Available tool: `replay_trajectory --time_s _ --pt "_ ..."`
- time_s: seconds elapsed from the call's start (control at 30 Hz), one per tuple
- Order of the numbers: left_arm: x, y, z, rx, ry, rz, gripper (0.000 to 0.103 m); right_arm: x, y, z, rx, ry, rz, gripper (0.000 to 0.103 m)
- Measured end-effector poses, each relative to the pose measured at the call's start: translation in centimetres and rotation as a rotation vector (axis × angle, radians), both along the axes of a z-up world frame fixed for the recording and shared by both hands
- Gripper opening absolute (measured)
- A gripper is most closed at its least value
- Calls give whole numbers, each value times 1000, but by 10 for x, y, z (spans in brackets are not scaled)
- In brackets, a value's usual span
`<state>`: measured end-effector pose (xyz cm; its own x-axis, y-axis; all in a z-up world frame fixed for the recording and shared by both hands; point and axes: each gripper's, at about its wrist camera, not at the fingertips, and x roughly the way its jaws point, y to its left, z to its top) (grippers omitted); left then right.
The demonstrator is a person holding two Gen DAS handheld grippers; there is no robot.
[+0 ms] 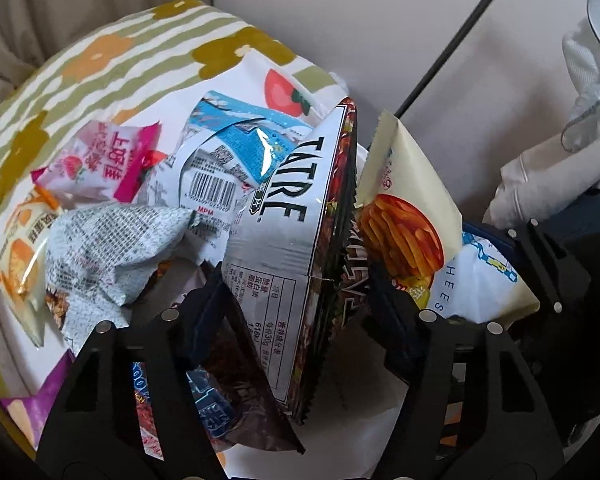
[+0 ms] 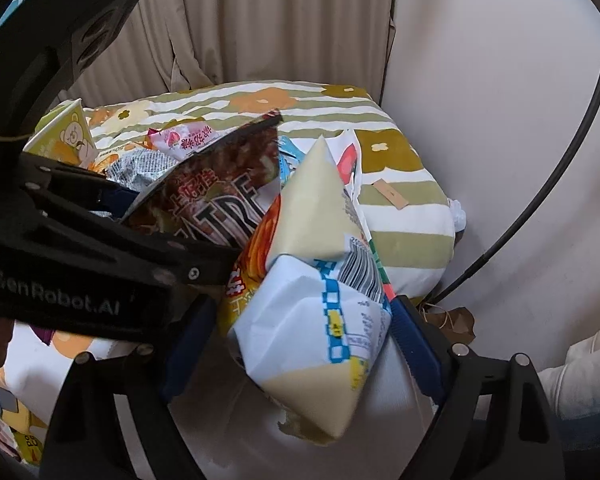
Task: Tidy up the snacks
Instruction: 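Grasp the white TATRE chip bag with the left tool while the right tool grasps the fries bag, then drop the TATRE bag into the green box with the left tool while the right tool drops the fries bag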
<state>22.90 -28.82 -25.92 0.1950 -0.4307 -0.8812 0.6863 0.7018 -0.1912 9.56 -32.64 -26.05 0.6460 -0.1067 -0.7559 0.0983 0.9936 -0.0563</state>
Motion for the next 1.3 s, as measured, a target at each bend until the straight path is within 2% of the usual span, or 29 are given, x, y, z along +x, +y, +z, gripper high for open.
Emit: replay_trajectory --time_s 0.1,0.47,0.53,0.6,0.7,1.03,1.3 --pt "-1 1 3 -11 2 -1 52 0 -3 0 26 -5 11 85" --pt "-2 18 5 -12 16 64 51 2 -4 -9 38 -18 80 83" --pt "-5 18 5 -6 8 64 51 2 -2 -9 30 -21 91 79" --pt "-6 18 5 -7 6 70 51 2 -2 -11 17 -12 92 61" --pt "-8 19 6 -12 5 86 51 0 -6 -9 16 -10 84 51" --pt "-25 18 26 -36 -22 115 51 -13 -13 12 27 -46 54 49" --pt "-49 29 75 -103 -69 161 51 -30 -13 52 20 -68 42 49"
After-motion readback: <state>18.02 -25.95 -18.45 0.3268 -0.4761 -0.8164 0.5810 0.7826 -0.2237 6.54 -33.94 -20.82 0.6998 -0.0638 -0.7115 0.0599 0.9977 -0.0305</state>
